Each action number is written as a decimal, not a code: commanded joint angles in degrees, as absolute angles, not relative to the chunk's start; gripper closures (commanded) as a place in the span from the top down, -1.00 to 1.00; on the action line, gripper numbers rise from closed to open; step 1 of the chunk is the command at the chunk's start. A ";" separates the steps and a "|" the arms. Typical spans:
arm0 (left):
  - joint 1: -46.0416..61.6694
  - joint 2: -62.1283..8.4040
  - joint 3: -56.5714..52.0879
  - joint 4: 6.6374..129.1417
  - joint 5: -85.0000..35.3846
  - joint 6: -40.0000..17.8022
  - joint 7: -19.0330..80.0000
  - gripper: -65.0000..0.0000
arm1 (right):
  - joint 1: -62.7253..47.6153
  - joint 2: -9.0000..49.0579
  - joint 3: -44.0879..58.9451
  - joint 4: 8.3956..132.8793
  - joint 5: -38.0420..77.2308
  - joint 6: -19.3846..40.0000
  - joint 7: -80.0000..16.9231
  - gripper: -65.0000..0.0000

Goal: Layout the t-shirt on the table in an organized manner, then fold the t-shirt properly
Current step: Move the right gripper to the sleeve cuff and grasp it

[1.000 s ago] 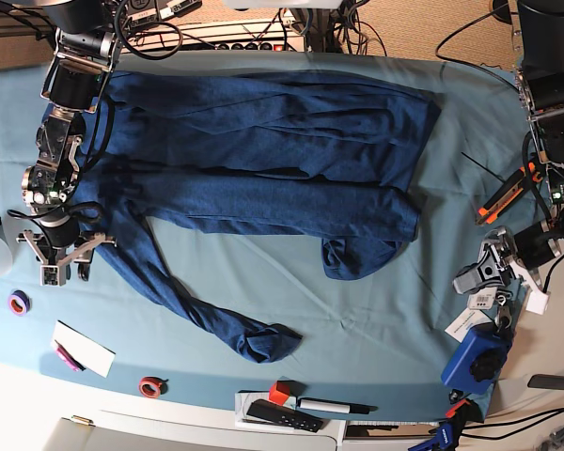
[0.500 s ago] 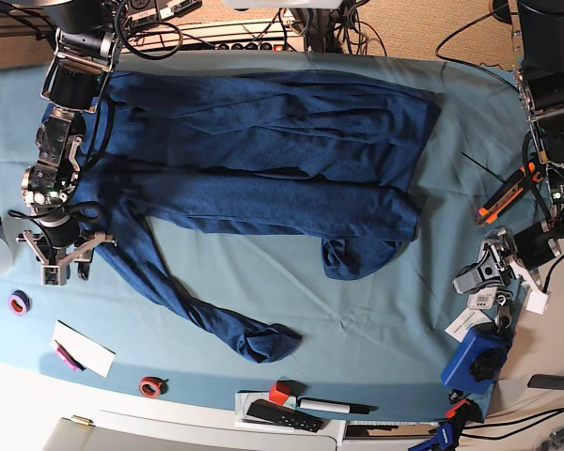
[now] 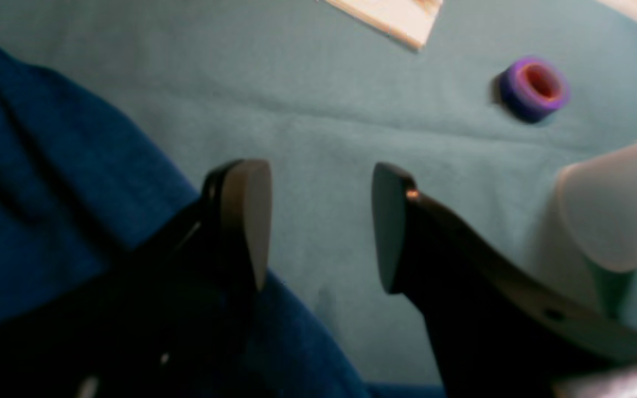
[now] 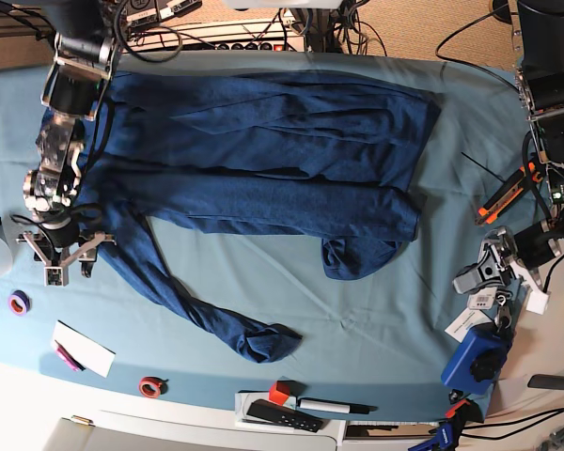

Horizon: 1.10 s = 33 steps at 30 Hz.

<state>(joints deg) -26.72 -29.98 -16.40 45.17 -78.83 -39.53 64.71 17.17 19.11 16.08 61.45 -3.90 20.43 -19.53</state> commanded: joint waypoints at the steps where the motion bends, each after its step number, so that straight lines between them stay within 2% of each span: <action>1: -28.42 -31.16 -16.64 46.04 -80.79 -40.00 63.90 -0.18 | 20.05 20.14 16.23 59.75 -3.46 19.97 -17.19 -0.09; 6: -28.45 -31.16 -16.64 46.04 -80.75 -40.00 63.99 -0.18 | 28.60 19.88 16.21 45.95 -3.49 22.72 -12.97 -0.09; 9: -28.42 -31.16 -16.64 46.04 -80.75 -40.00 63.99 -0.18 | 33.34 19.22 16.16 39.88 -3.49 24.34 -11.79 0.09; 12: -28.45 -31.16 -16.64 46.04 -80.75 -40.00 63.96 -0.18 | 36.34 18.11 16.16 35.62 -3.49 24.88 -11.66 0.10; 15: -28.45 -31.16 -16.64 46.04 -80.58 -40.00 63.96 -0.18 | 36.64 16.58 16.16 35.09 -3.49 25.30 -11.38 0.11; 21: -28.42 -31.18 -16.64 46.04 -80.53 -40.00 63.99 -0.18 | 36.64 16.14 12.45 35.16 -0.86 31.29 -15.05 0.11; 25: -28.45 -31.16 -16.64 46.02 -80.53 -40.00 63.99 -0.18 | 36.49 16.71 7.03 35.14 -0.95 30.85 -18.02 0.11; 28: -28.42 -31.16 -16.64 46.04 -80.53 -40.00 64.01 -0.18 | 35.86 16.86 3.86 35.14 -2.07 28.18 -18.22 0.11; 33: -28.45 -31.16 -16.64 46.04 -80.53 -40.00 63.99 -0.18 | 34.17 16.82 1.41 35.14 -4.12 27.16 -17.63 0.10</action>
<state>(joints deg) -26.72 -30.02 -16.43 45.15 -79.07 -39.51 64.64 33.61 16.34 1.72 35.00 -2.44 27.05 -15.11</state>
